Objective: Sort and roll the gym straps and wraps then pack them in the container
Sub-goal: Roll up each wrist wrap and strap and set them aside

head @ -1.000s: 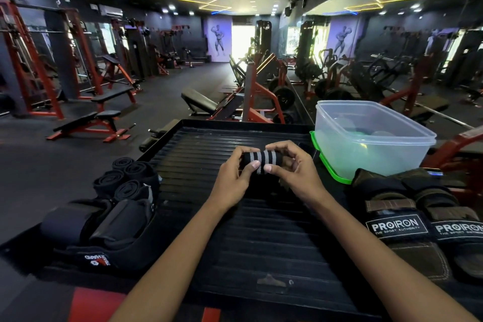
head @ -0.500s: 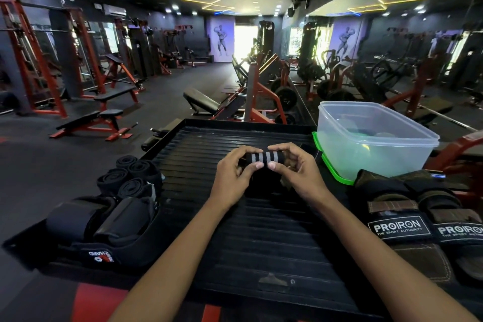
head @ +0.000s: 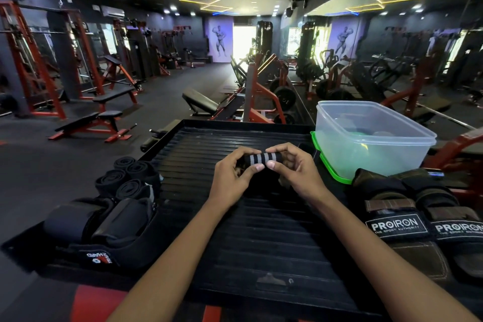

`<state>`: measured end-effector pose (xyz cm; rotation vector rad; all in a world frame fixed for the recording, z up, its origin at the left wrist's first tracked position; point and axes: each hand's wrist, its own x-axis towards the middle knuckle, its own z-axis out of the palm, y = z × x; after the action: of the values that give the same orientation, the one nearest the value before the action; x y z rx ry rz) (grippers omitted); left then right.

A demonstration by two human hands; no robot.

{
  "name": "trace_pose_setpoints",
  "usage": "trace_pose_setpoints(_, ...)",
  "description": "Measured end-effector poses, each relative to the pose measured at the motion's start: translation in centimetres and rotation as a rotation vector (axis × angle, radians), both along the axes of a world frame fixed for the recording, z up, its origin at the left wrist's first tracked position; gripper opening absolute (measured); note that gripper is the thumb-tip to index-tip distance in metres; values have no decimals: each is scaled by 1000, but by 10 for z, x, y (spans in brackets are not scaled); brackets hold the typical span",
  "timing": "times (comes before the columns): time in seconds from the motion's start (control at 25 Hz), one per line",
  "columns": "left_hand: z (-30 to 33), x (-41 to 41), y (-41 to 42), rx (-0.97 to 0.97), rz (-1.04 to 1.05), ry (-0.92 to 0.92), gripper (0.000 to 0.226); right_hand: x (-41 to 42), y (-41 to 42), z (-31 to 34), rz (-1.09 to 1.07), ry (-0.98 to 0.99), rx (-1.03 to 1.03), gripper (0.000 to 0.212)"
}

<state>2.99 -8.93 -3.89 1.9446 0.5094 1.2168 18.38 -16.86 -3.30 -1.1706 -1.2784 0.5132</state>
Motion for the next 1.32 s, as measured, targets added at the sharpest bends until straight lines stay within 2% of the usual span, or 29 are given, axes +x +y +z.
trace_pose_setpoints(0.16,0,-2,1,5,17,4,18,-1,0,0,33,-56,-14,28)
trace_pose_setpoints(0.28,1,-2,0,-26,-30,9,17,-1,-1,2,29,14,-5,27)
trace_pose_setpoints(0.56,1,-2,2,-30,-61,34,31,0,0,0,23,37,-24,21)
trace_pose_setpoints(0.88,-3,-8,8,-226,-132,-73,39,-5,-3,0,87,0,-10,35)
trace_pose_setpoints(1.0,-5,-9,10,-262,-150,-55,42,-4,-3,0,65,-34,-16,39)
trace_pose_setpoints(1.16,-6,-10,11,-201,-165,50,39,-1,-5,0,-35,-167,-62,36)
trace_pose_setpoints(1.32,-9,-13,9,0,-99,212,35,-1,-7,1,-113,-377,-80,27)
